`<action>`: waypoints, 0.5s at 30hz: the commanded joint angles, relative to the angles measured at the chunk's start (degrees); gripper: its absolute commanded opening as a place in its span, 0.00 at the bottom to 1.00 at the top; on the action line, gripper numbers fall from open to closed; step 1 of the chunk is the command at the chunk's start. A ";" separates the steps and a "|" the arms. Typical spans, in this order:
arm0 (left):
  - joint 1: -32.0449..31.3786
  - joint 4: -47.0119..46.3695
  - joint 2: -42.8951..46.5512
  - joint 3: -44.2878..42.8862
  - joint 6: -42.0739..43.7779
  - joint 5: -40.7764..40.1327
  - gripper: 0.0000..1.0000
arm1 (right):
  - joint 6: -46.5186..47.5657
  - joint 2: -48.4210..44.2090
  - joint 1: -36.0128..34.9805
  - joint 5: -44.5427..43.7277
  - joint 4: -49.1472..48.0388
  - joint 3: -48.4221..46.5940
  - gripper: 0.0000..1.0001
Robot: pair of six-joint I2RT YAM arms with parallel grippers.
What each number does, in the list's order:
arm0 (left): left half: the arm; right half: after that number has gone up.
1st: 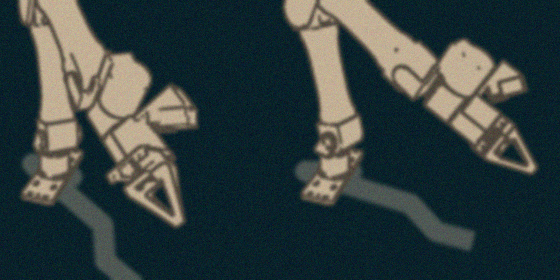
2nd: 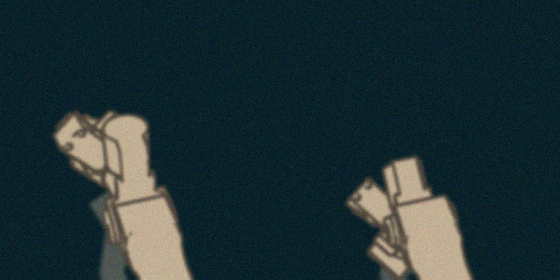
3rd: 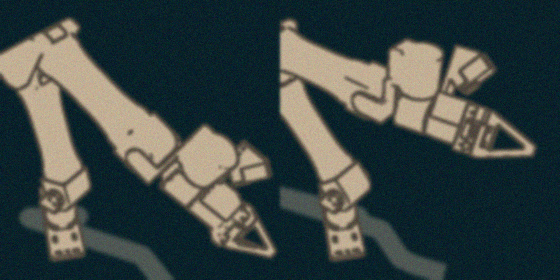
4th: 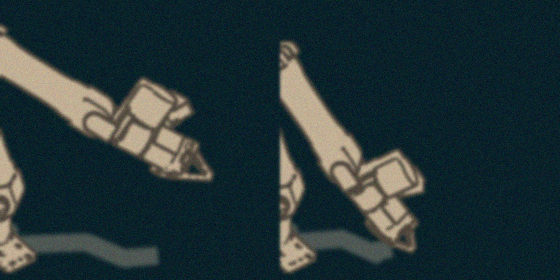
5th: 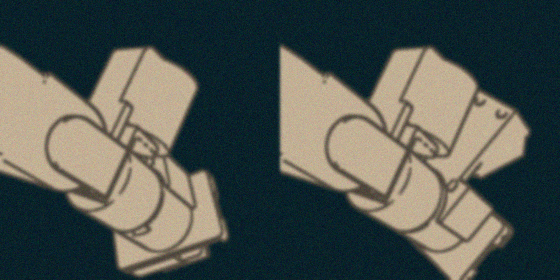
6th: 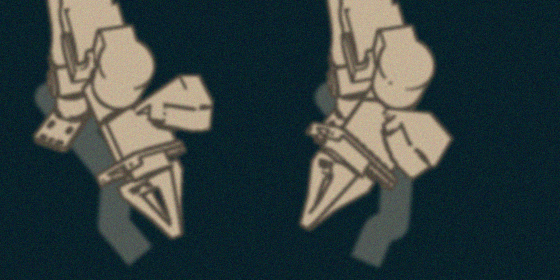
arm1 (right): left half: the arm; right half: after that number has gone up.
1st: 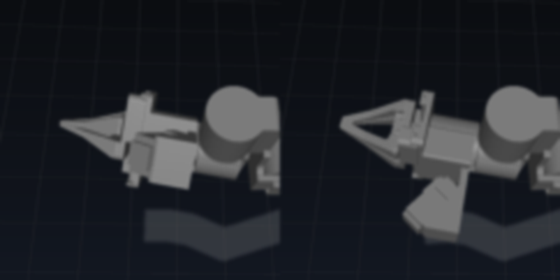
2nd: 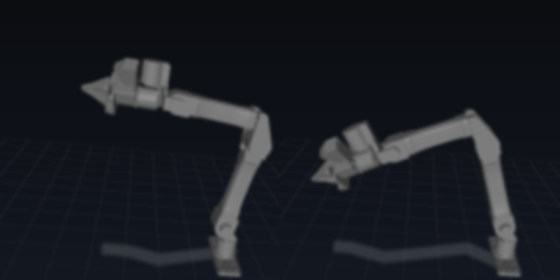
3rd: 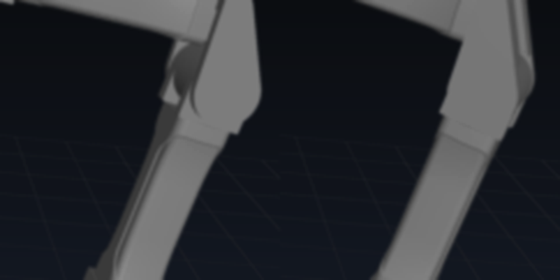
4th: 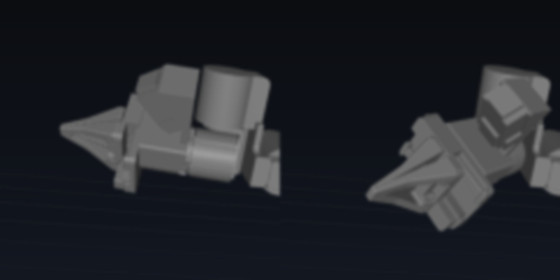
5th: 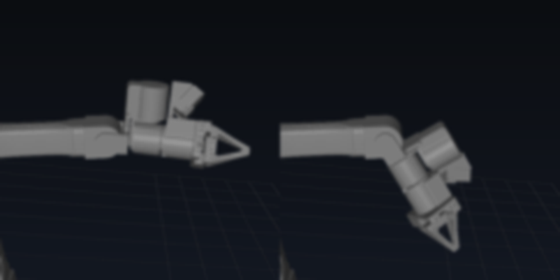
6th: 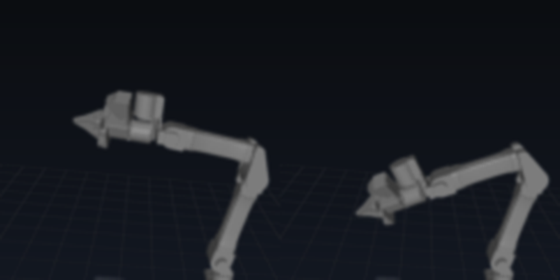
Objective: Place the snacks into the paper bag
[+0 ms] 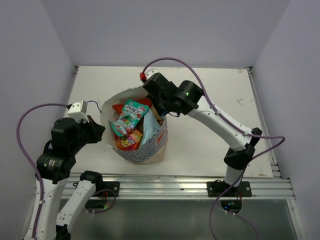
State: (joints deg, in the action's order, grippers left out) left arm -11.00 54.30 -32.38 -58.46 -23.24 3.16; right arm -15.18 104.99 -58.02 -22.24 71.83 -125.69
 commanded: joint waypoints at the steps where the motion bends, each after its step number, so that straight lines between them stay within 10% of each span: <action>1: 0.19 -9.12 -0.14 -5.26 -3.29 5.36 0.00 | -0.64 -6.37 1.06 -5.88 2.96 -1.07 0.00; 15: 0.28 -22.56 0.74 4.49 -9.53 16.17 0.00 | -2.57 -16.22 6.69 -4.22 -3.71 20.47 0.00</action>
State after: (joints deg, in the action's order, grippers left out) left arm -11.00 45.76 -32.97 -54.06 -30.06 15.03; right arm -17.67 92.29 -52.31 -24.51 71.90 -107.70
